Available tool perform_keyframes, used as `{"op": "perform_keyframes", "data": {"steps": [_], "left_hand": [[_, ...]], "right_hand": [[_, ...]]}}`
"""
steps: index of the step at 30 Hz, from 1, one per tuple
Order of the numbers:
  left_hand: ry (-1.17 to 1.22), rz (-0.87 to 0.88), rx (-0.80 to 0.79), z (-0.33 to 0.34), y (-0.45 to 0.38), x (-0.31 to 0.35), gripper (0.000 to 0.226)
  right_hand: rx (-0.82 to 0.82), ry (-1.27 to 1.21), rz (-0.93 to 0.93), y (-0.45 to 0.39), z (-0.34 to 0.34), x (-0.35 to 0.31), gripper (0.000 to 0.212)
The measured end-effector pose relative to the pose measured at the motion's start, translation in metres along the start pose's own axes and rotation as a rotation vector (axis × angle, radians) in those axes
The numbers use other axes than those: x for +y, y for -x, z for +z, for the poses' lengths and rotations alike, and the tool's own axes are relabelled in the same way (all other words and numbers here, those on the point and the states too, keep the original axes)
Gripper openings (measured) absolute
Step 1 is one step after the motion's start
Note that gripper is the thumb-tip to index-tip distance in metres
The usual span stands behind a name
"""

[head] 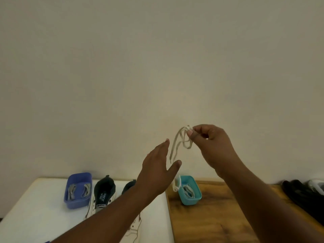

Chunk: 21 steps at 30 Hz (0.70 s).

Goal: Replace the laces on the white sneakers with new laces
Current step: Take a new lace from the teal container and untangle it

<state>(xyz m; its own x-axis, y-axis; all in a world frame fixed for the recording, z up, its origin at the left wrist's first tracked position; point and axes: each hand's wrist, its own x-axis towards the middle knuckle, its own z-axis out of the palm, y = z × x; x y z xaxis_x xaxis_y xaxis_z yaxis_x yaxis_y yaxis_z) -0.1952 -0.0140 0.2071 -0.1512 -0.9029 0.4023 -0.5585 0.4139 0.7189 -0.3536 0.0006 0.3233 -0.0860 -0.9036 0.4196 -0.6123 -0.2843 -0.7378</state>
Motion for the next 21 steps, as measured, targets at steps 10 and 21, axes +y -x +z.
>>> {"op": "perform_keyframes", "data": {"steps": [10, 21], "left_hand": [[0.242, 0.049, 0.047, -0.112, 0.020, 0.071, 0.029], [0.424, -0.404, -0.040, -0.224, 0.031, 0.048, 0.033]], "right_hand": [[0.160, -0.166, -0.304, 0.014, -0.078, -0.202, 0.017], [0.513, -0.243, -0.280, -0.031, -0.126, -0.288, 0.026]]}}
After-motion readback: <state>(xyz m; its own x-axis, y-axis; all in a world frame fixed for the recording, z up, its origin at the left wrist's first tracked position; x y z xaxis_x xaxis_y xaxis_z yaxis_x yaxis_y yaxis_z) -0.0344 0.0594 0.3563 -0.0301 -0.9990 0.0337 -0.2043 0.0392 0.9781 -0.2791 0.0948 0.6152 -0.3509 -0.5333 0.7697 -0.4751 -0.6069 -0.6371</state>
